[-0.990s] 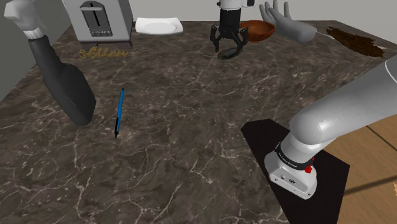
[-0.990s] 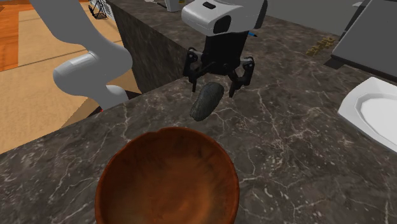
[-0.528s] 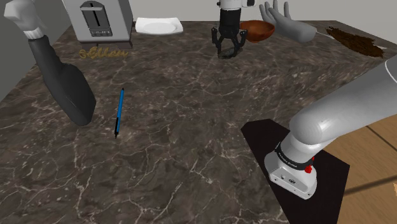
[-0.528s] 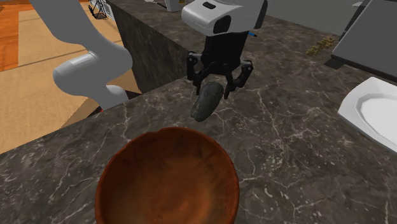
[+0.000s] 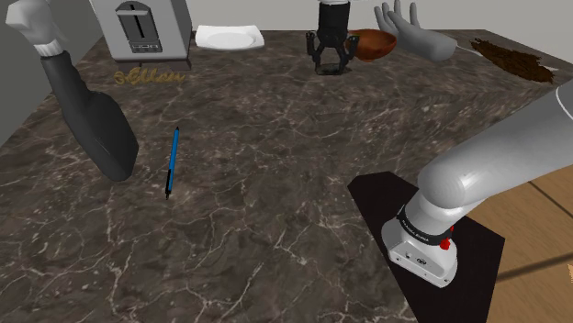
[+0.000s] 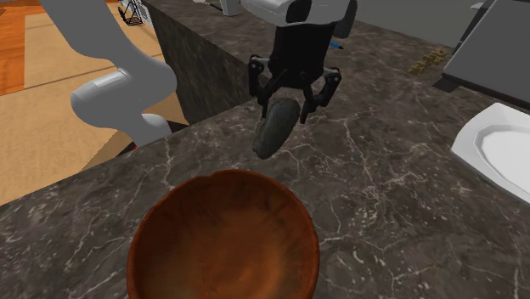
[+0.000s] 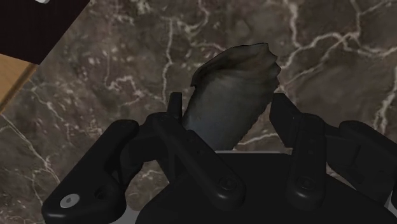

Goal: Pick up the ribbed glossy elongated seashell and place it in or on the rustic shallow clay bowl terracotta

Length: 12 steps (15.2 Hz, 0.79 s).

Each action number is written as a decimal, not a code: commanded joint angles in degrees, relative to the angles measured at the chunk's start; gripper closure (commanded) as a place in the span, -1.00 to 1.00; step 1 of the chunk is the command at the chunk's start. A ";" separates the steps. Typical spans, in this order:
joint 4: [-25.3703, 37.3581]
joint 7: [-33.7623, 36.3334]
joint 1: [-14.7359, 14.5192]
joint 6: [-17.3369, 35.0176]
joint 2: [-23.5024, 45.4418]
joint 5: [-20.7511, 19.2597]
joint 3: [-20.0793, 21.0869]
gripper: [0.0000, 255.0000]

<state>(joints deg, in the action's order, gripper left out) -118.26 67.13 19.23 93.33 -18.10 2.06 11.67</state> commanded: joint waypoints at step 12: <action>11.42 0.01 0.23 -10.01 1.45 -0.37 -0.21 1.00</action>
<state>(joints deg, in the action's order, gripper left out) -107.78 67.14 19.44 84.02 -16.91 1.74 11.47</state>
